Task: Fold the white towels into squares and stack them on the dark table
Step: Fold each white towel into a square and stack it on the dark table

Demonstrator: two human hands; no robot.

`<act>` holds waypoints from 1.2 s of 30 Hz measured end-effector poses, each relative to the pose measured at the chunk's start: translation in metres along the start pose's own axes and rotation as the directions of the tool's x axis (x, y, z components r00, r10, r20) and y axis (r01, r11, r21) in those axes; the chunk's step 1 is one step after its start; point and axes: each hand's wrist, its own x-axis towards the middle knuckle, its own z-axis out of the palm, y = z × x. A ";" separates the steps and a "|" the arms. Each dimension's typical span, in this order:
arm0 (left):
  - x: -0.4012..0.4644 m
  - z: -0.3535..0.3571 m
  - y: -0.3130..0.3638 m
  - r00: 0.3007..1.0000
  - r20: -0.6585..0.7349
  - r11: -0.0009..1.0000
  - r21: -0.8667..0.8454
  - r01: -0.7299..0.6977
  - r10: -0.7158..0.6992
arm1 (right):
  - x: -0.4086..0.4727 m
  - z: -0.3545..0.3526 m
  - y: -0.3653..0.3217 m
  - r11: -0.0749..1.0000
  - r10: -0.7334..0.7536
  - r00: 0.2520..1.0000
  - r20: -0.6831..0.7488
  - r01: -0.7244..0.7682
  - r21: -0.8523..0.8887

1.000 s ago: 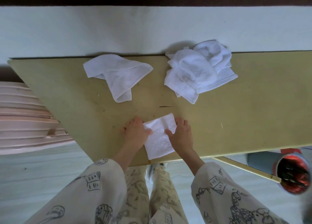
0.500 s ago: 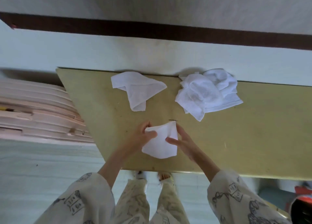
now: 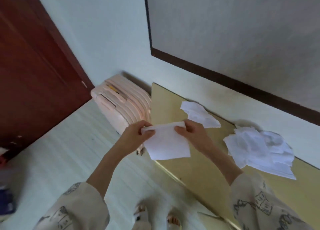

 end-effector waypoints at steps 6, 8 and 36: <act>-0.117 -0.090 -0.062 0.934 -0.327 0.987 0.022 0.158 -0.143 | -0.013 0.118 -0.101 0.929 -0.319 0.912 0.256 0.354 -0.105; -0.172 -0.120 -0.087 0.900 -0.392 0.978 -0.002 0.208 -0.192 | -0.027 0.171 -0.132 0.881 -0.396 0.845 0.358 0.460 -0.111; -0.806 -0.341 -0.413 0.201 -0.798 0.773 -0.434 0.463 -0.568 | -0.312 0.844 -0.355 0.666 -0.468 0.171 0.867 0.713 0.219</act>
